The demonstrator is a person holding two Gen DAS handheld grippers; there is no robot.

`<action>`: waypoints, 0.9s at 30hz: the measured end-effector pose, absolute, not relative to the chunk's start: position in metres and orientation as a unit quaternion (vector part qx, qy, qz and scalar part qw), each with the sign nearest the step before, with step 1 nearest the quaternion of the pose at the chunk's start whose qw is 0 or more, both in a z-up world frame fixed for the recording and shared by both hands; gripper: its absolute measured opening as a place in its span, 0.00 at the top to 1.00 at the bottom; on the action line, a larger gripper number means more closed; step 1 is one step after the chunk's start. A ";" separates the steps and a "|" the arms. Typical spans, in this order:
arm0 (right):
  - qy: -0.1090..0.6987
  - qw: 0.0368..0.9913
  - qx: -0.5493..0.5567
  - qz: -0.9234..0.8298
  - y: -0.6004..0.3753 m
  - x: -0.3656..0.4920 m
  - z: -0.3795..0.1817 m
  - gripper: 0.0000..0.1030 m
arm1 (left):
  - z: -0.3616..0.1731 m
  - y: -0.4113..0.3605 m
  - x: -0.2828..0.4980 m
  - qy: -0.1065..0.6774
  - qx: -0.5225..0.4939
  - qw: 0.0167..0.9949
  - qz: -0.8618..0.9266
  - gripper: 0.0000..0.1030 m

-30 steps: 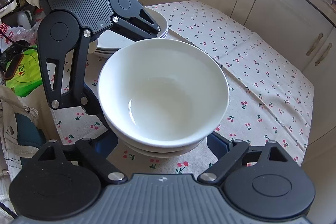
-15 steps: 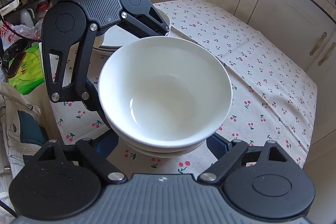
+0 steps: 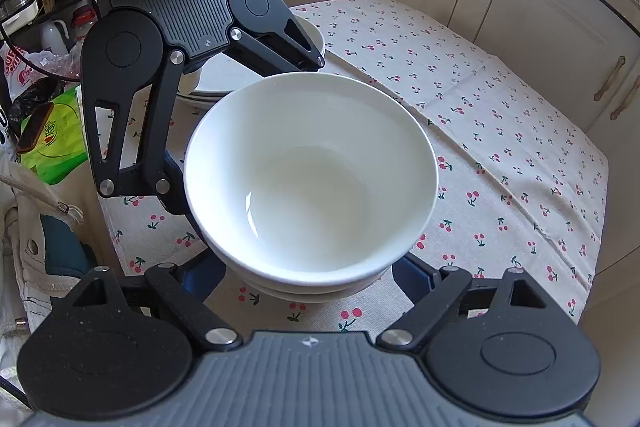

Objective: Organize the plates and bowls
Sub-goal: 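Lift the nested bowls with both tools and carry them over the plate stack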

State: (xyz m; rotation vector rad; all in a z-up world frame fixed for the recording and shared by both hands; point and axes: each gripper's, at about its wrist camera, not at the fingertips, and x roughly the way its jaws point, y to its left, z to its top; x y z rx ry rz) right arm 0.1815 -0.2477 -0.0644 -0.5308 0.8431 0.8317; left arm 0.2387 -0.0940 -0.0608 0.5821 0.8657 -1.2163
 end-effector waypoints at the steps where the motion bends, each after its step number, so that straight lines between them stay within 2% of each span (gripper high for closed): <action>1: 0.392 0.797 -0.249 0.387 -0.247 0.181 -0.065 0.10 | -0.061 -0.094 0.239 0.388 0.261 0.696 -0.546 0.17; 27: 0.401 0.799 -0.248 0.374 -0.247 0.181 -0.069 0.13 | -0.060 -0.099 0.234 0.384 0.275 0.700 -0.537 0.18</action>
